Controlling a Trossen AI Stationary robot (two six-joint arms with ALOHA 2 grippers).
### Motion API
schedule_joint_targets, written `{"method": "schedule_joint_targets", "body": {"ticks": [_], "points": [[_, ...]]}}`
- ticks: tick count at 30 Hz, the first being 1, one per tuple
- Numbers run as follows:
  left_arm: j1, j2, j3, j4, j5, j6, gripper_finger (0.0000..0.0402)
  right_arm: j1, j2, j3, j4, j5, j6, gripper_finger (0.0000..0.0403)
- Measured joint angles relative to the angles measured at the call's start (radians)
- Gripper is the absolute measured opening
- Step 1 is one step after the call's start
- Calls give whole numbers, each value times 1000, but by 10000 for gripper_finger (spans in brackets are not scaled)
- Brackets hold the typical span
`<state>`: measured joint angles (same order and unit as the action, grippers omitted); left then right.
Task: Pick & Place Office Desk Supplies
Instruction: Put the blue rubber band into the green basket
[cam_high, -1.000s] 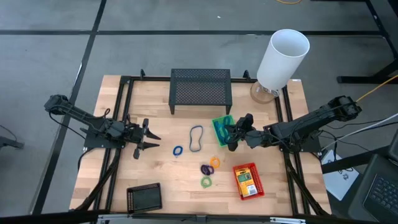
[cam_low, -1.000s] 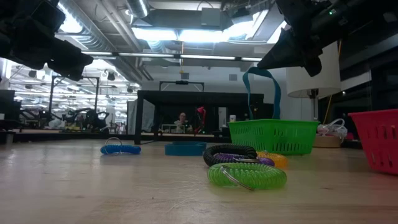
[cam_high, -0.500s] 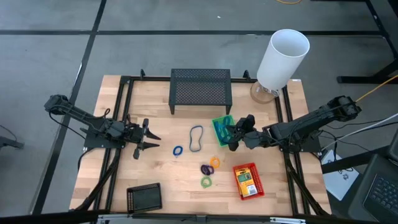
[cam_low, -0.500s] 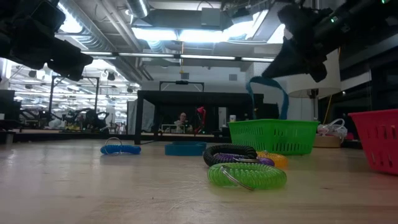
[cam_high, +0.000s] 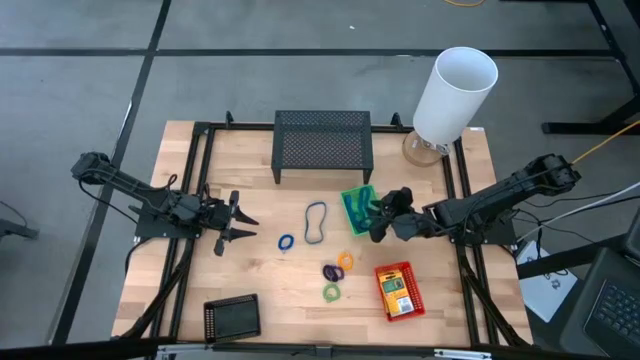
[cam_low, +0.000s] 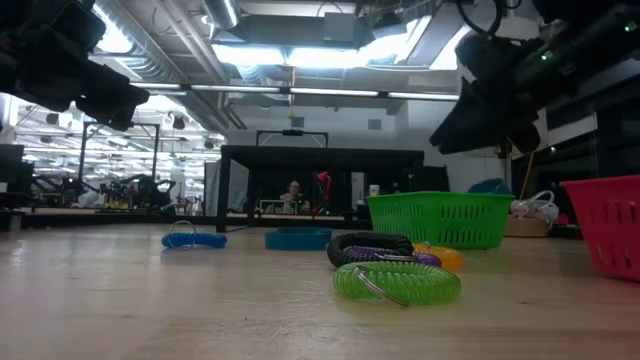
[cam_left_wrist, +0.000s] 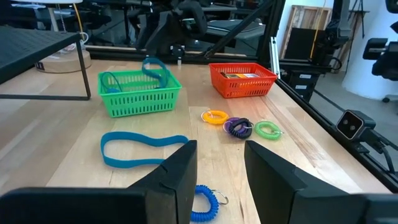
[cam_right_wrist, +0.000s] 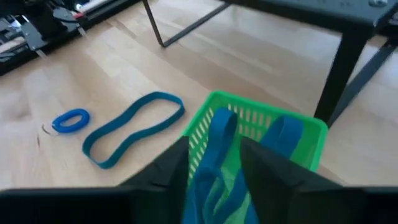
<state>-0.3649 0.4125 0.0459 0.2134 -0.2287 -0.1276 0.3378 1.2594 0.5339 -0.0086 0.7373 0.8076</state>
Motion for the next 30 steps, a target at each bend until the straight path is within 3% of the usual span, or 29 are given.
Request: {"method": "schedule_joint_targets", "body": {"ticks": [5,9,16,23,26,30], "points": [[0,0,0,0,0,0,129,0,0,0,82,33,-105,228],[0,0,0,0,0,4,129,0,0,0,183,33,-193,261],[0,0,-1,16,0,24,129,-3,0,0,365,51,-332,259],[0,-8,-1,161,1,147,129,-13,0,1,440,77,-363,242],[0,-35,-1,181,0,184,129,-23,14,1,495,-31,-346,237],[0,-101,-1,180,-12,224,129,-37,116,38,692,-208,-431,235]]}}
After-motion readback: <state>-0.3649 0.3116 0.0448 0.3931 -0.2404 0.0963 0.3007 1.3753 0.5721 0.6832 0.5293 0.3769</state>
